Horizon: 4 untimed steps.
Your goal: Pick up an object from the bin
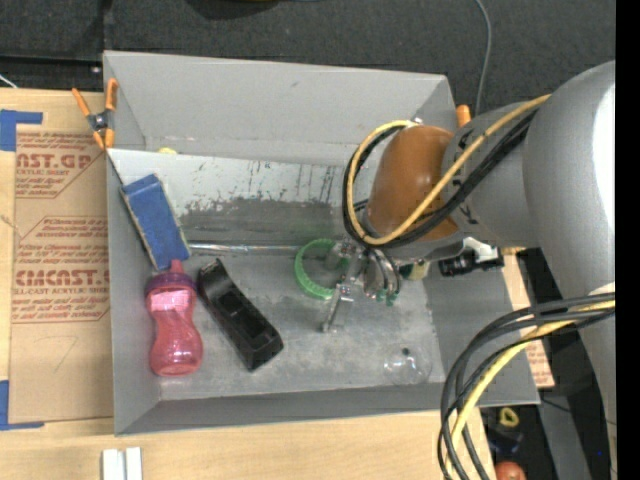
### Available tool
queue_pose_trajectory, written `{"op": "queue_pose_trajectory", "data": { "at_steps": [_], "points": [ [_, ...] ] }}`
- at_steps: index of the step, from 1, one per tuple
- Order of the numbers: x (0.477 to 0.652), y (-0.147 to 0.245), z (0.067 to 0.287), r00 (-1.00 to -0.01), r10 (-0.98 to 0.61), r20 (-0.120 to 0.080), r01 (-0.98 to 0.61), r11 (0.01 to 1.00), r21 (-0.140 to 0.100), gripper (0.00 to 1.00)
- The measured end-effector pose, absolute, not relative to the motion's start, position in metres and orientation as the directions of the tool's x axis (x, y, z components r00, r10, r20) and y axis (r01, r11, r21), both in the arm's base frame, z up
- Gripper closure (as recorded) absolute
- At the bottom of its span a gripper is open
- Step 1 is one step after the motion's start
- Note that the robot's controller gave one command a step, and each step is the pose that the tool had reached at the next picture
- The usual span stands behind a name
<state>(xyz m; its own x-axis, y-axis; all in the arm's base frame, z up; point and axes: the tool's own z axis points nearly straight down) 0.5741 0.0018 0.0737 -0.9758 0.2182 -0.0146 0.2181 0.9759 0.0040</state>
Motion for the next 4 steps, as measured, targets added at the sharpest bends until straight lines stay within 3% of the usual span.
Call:
{"op": "queue_pose_trajectory", "data": {
  "at_steps": [1,4],
  "points": [
    [0.5715,-0.0142,0.0869,-0.967,0.256,-0.019,0.256,0.967,0.007,1.00],
    [0.5703,-0.0104,0.0917,-0.968,0.251,-0.020,0.251,0.968,0.008,1.00]
  ]
}}
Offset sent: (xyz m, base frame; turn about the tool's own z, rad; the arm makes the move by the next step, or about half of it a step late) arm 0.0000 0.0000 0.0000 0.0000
